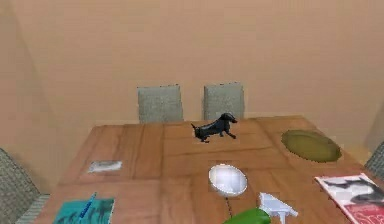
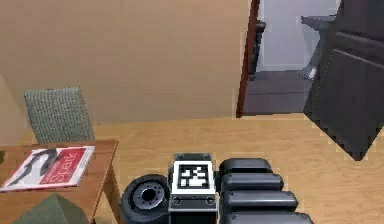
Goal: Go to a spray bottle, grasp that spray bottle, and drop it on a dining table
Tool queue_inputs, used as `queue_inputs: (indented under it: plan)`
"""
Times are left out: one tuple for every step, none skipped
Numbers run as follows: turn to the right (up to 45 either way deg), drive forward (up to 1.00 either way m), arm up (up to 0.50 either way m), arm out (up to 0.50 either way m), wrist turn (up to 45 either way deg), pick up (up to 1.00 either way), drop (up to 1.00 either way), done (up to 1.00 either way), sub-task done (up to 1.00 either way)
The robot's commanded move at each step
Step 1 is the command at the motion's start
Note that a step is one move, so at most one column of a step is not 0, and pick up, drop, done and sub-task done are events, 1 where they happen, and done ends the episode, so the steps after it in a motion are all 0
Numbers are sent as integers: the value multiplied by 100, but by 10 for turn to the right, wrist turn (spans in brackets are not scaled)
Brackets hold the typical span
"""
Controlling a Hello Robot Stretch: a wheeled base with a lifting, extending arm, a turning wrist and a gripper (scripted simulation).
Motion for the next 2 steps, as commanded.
queue_inputs:
  plan:
    - [-450, 0, 0, 0, 0, 0, 0, 0, 0]
    - [-330, 0, 0, 0, 0, 0, 0, 0, 0]
